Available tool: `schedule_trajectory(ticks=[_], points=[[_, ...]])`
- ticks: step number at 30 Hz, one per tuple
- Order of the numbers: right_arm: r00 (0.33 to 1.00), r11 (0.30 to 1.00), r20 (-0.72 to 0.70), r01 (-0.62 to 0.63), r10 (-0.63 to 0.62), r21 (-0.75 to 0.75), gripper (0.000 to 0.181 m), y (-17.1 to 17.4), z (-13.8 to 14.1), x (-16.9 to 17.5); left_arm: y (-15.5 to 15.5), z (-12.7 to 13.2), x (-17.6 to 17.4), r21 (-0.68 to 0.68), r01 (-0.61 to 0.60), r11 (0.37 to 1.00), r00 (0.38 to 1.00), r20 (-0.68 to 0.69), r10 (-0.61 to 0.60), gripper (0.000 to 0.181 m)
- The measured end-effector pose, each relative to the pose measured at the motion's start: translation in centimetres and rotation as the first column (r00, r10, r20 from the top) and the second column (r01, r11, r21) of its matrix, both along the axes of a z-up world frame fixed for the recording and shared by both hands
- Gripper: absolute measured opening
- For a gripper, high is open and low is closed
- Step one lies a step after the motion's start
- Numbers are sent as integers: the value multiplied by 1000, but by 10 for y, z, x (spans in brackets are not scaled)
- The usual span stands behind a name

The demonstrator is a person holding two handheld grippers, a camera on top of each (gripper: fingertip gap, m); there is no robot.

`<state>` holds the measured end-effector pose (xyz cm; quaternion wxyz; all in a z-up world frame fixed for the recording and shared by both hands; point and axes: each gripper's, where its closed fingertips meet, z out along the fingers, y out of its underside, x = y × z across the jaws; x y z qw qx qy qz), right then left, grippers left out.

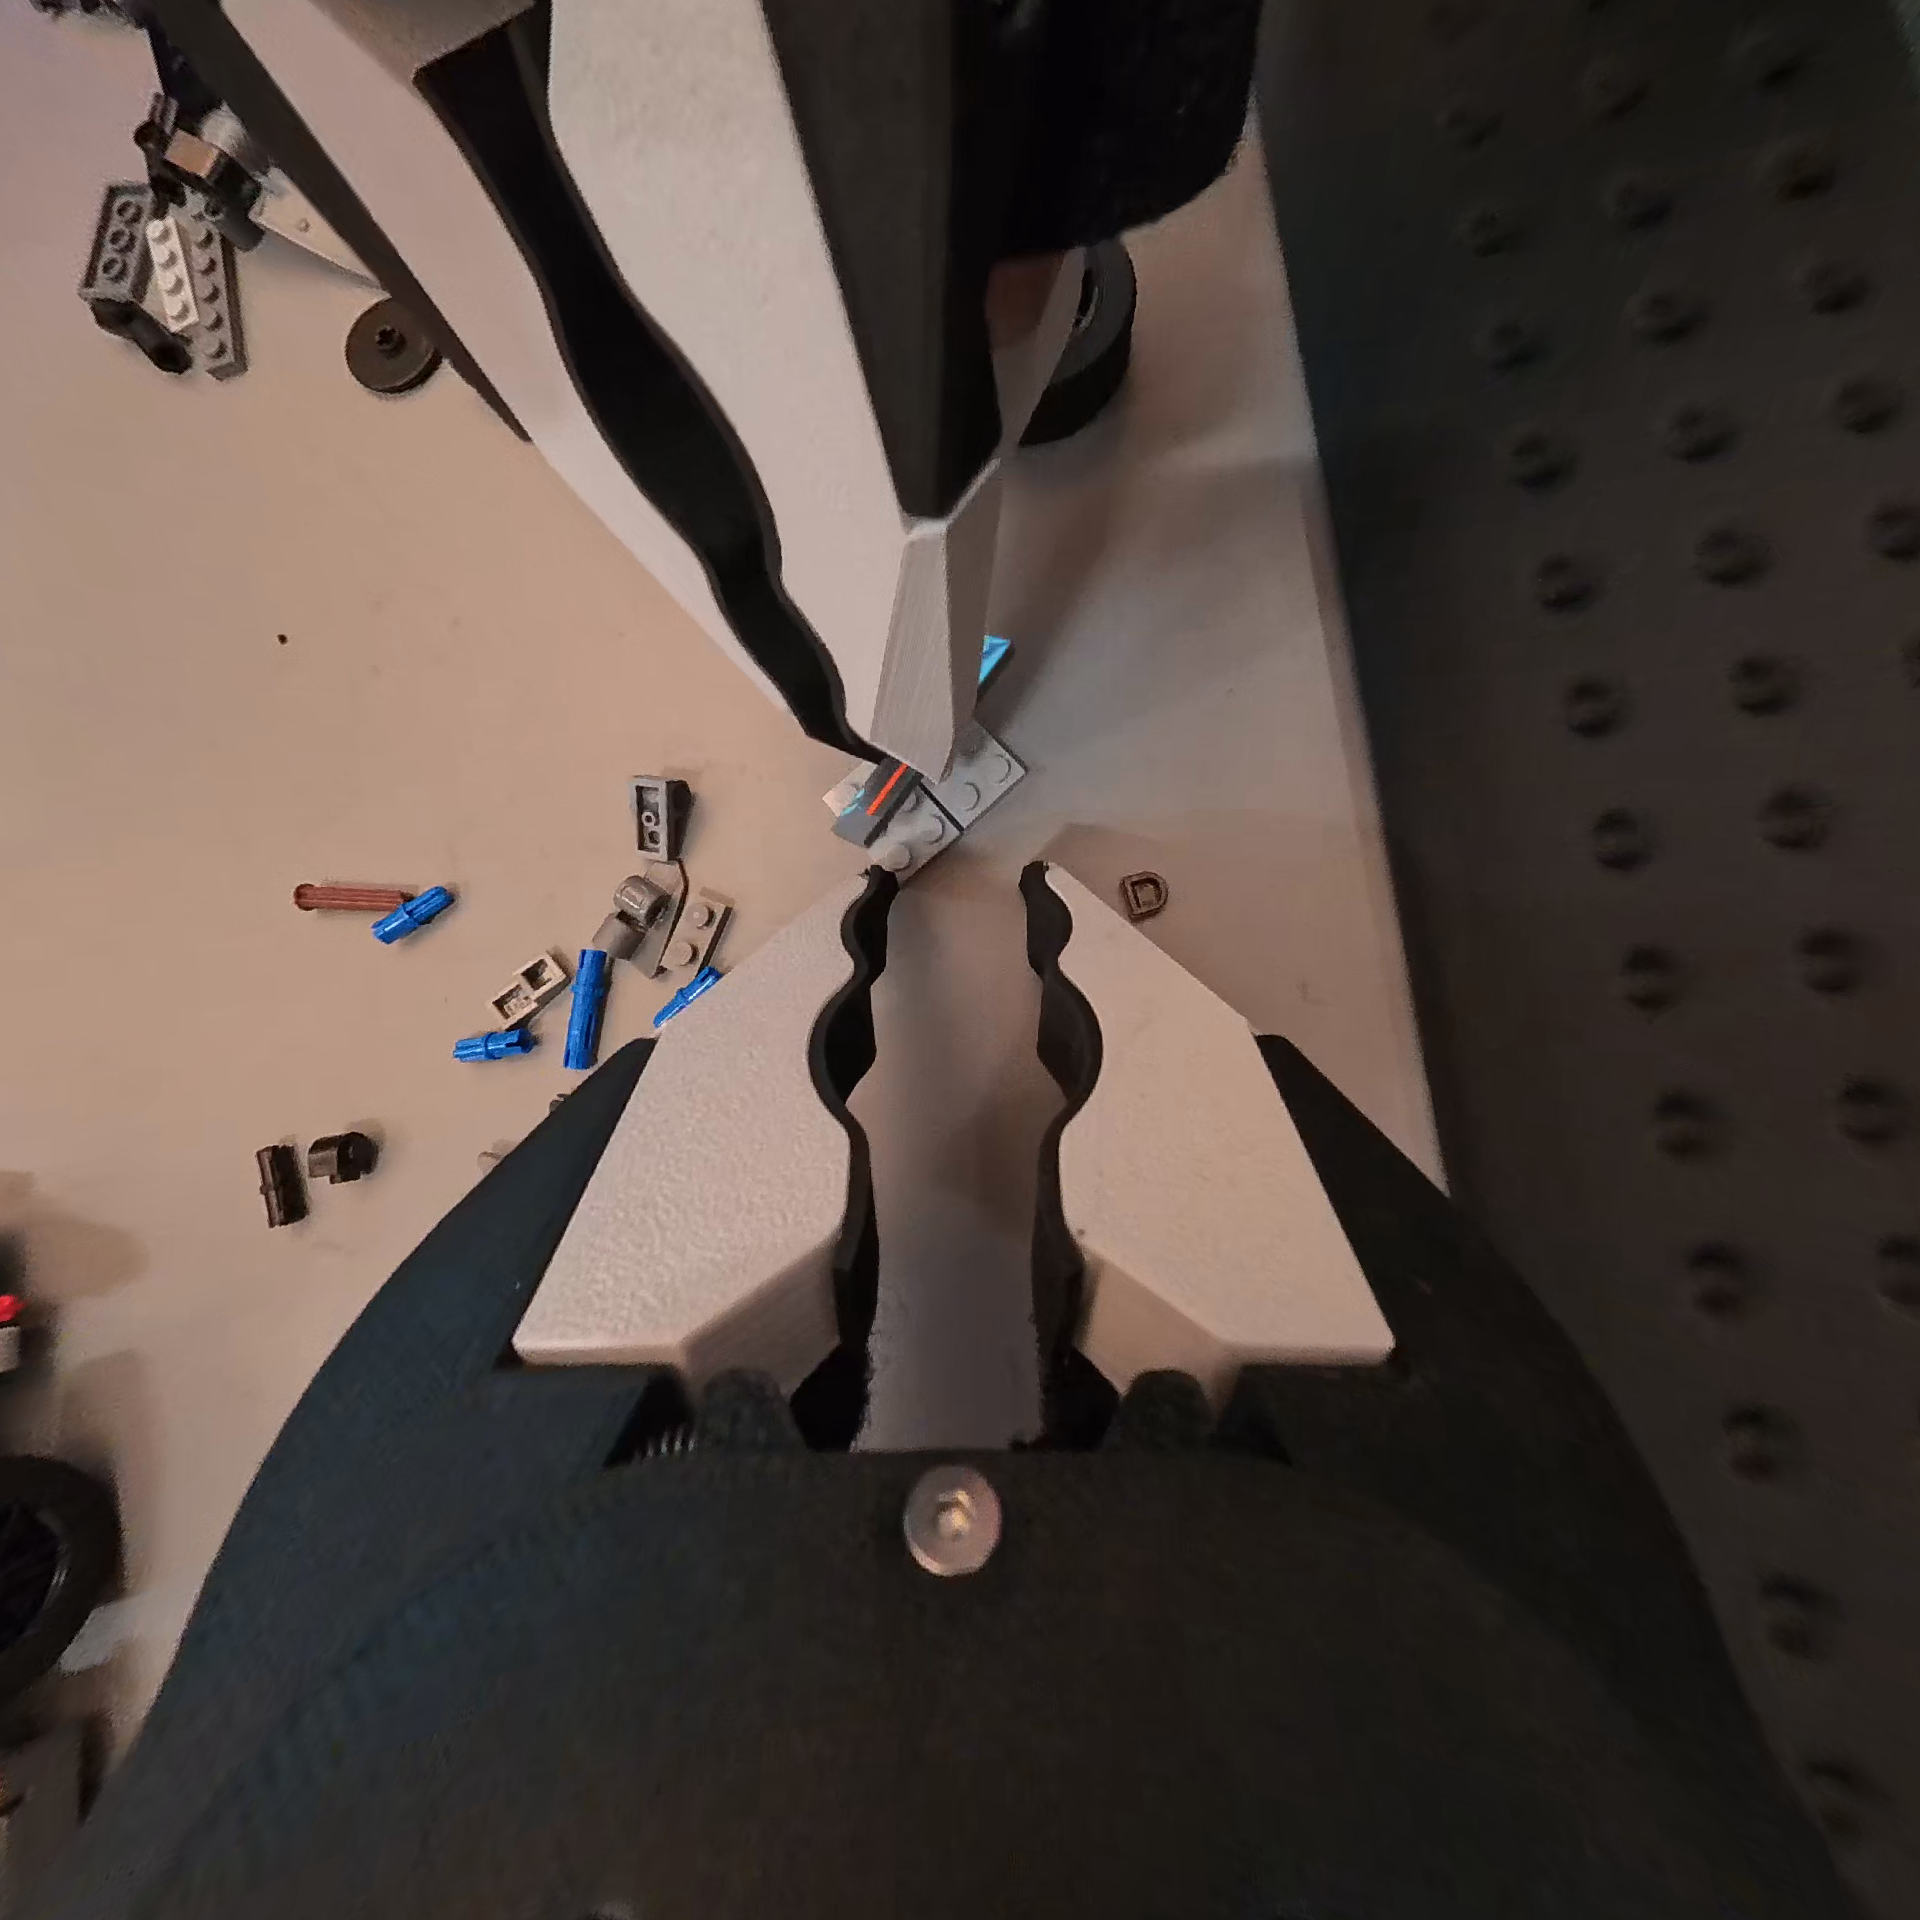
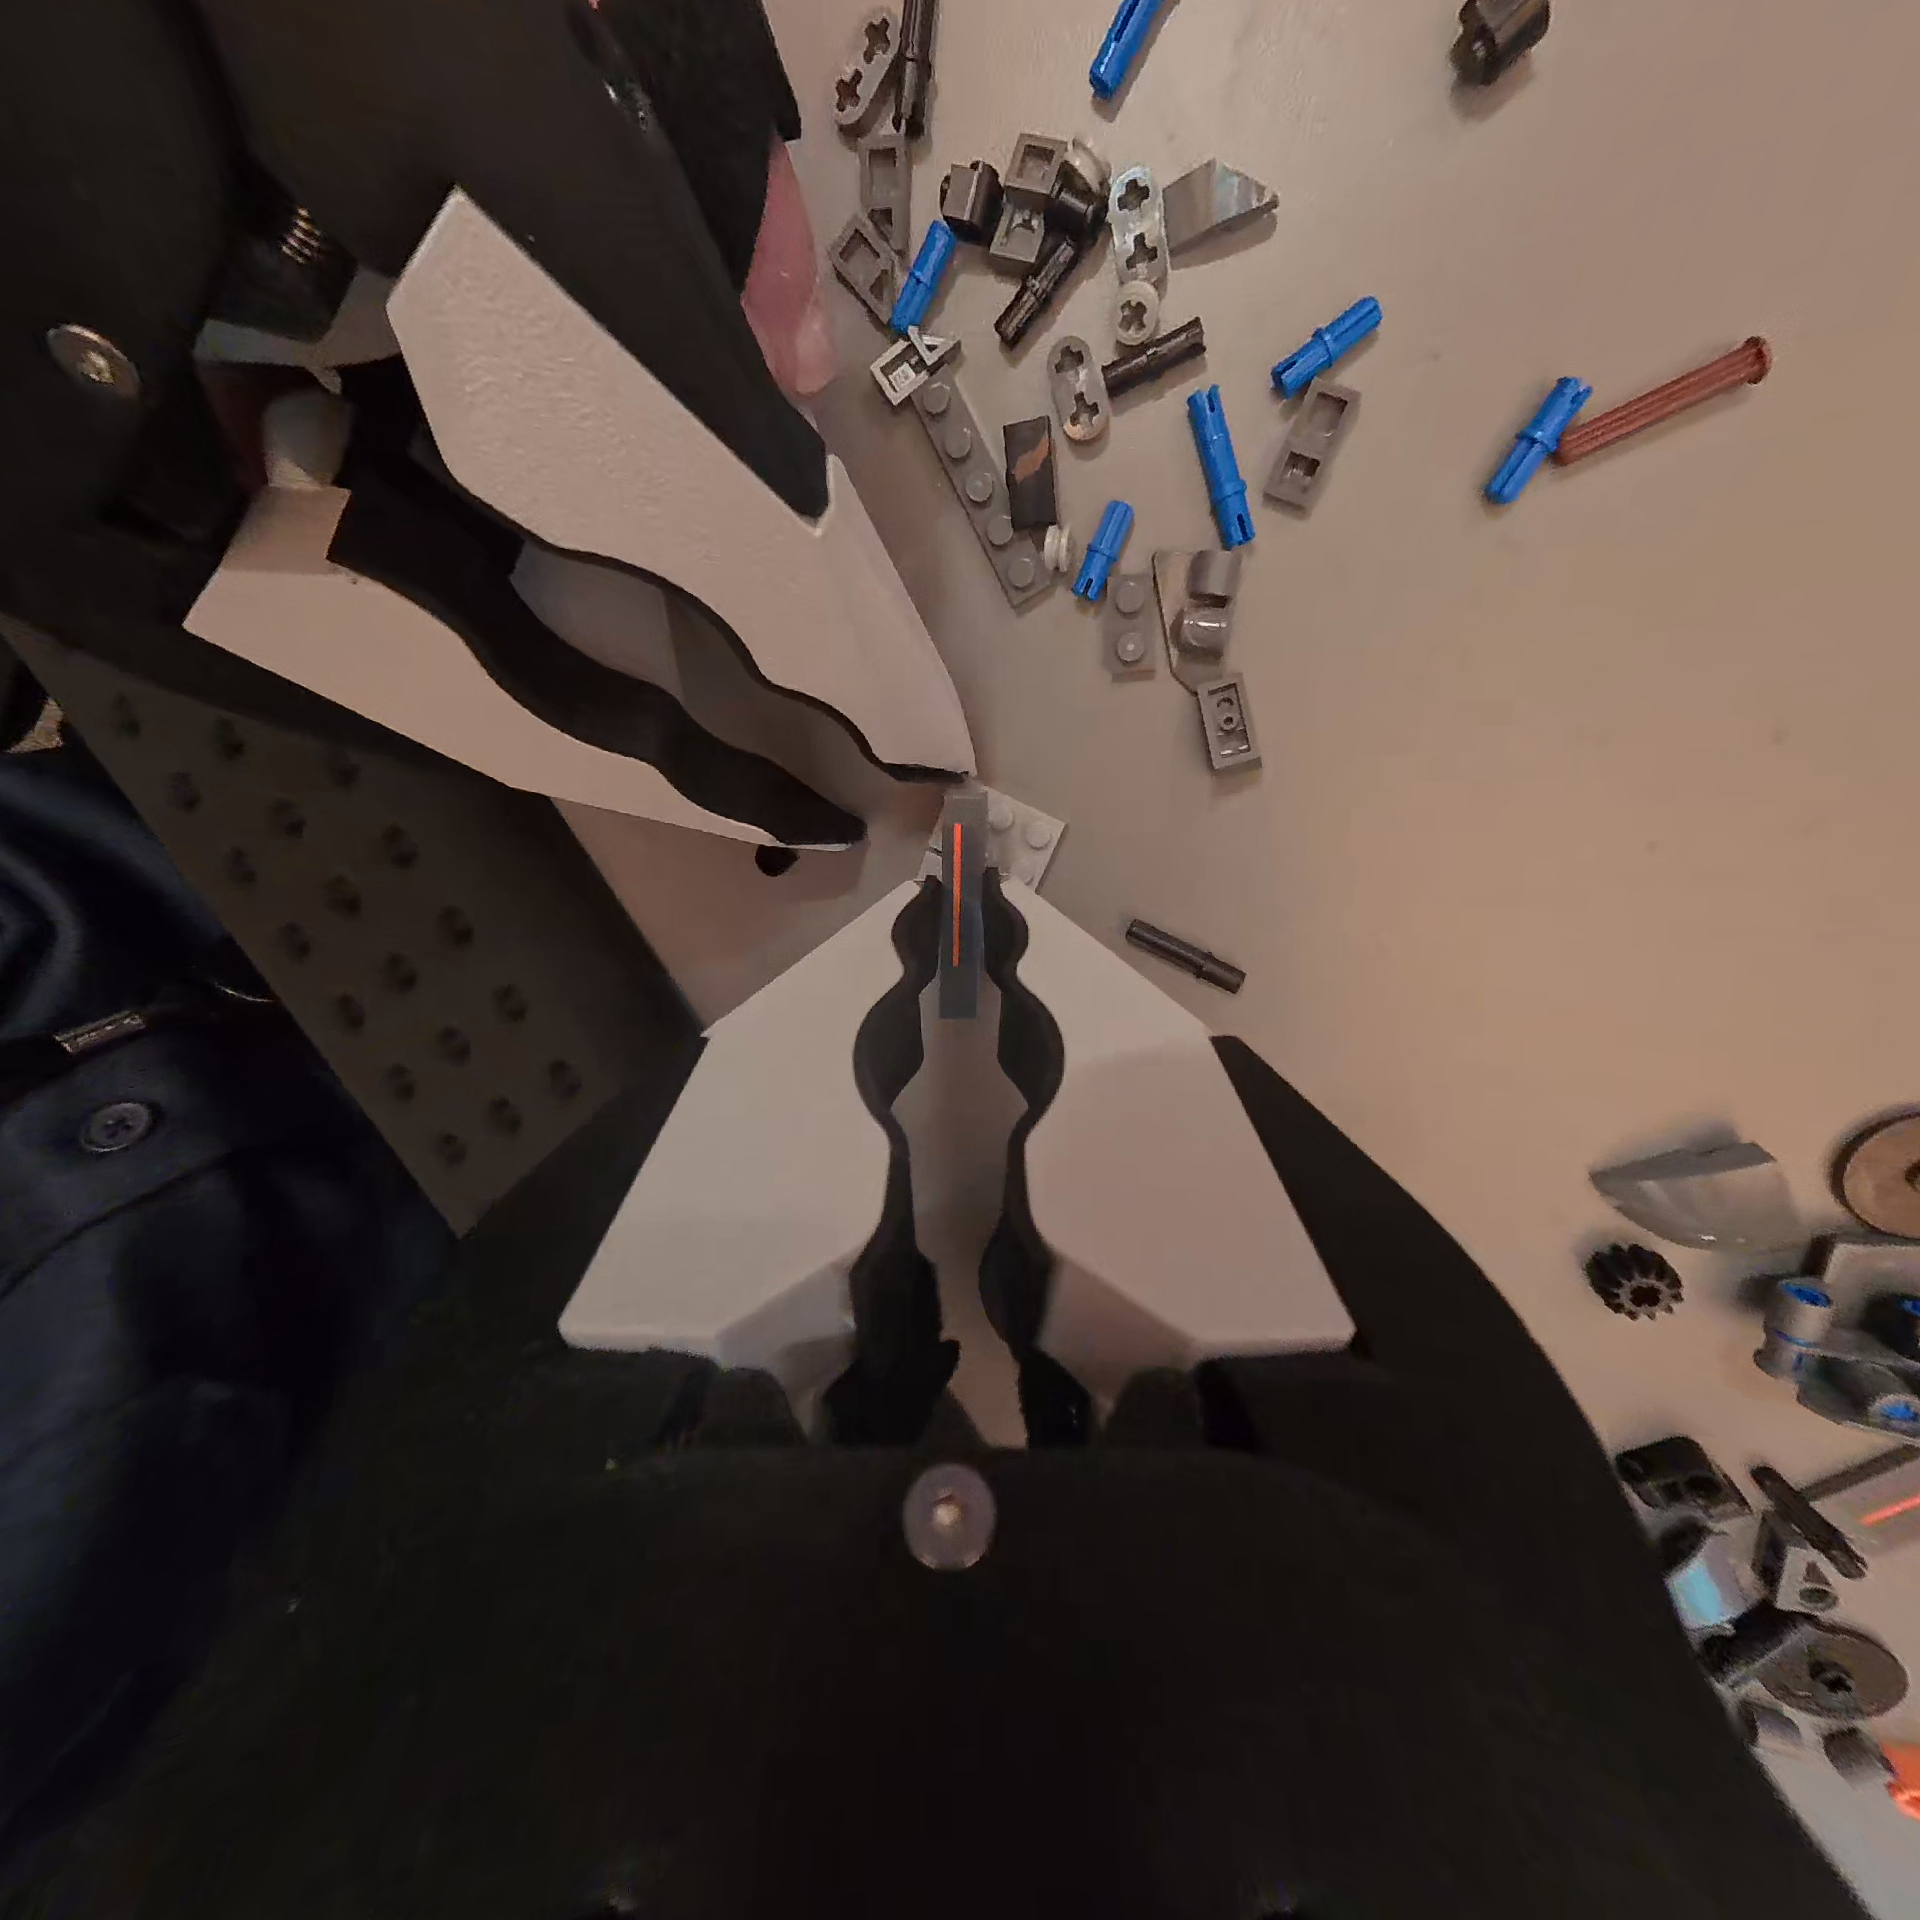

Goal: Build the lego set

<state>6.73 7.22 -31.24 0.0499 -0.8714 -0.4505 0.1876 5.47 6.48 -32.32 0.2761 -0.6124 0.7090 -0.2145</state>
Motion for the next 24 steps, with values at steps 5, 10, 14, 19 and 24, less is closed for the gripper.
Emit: schedule_trajectory(ticks=[5,10,14,19,24], points=[[999,1000,-41,12,-11,20,5,7,10,0,4,5,0,-1,-18,1000,999,28,18,27],[998,1000,-69,8,-6,30,5,6,16,-2,11,14,2,5,-50,999,995,84,50,33],[998,999,-65,-2,4,32,5,3,16,-4,14,15,1,6,-58,998,994,98,57,34],[998,1000,-68,6,-4,28,5,5,15,-3,15,11,1,21,-60,998,994,96,58,34],[998,1000,-60,-6,7,28,5,4,12,-4,16,10,1,31,-61,998,994,94,58,33]])
